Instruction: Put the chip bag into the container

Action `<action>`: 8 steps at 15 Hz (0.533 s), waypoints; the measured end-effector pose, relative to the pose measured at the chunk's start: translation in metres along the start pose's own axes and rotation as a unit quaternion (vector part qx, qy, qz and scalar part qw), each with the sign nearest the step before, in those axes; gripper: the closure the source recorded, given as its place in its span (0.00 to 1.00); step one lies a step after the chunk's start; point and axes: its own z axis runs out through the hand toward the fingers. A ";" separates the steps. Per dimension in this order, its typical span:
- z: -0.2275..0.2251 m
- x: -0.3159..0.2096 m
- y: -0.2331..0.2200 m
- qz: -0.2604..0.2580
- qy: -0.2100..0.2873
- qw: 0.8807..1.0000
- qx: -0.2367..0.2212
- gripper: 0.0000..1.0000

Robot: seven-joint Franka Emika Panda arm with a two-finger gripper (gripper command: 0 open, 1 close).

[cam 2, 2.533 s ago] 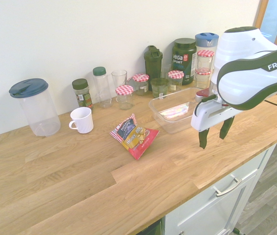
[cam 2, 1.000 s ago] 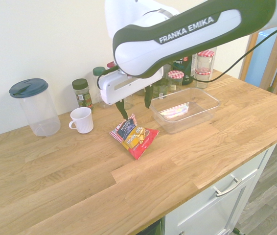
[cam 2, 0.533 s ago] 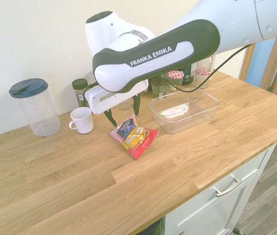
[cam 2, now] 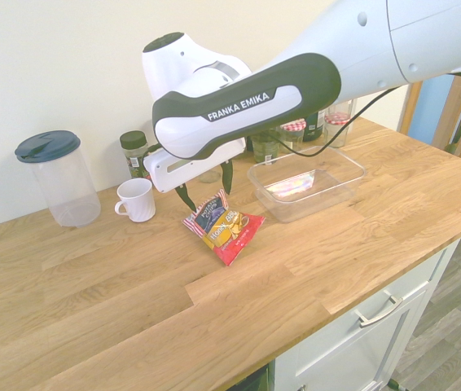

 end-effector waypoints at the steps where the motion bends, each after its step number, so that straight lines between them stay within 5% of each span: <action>1: 0.003 0.001 0.000 0.001 -0.001 1.000 -0.002 1.00; 8: 0.017 0.003 0.001 0.007 -0.011 1.000 -0.011 1.00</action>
